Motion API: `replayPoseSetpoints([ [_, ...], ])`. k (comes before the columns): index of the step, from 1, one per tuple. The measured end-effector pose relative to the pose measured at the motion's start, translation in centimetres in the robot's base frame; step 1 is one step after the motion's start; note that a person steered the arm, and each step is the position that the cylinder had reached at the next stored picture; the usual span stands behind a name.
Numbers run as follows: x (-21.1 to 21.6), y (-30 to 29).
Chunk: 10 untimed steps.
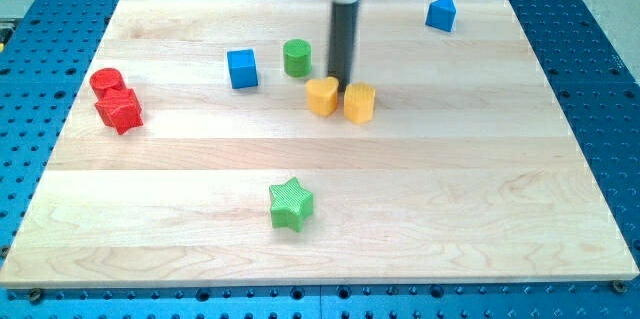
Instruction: Push the cube into the triangle
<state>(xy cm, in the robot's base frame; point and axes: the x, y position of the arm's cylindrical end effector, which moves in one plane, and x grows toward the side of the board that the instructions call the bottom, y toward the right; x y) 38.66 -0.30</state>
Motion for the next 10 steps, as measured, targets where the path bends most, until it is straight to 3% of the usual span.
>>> replayPoseSetpoints([
  [2,-0.8,-13.2],
  [3,-3.2,-14.6],
  [4,-6.2,-9.2],
  [5,-5.6,-12.8],
  [6,-0.1,-13.0],
  [9,-10.8,0.5],
  [10,-10.8,-3.3],
])
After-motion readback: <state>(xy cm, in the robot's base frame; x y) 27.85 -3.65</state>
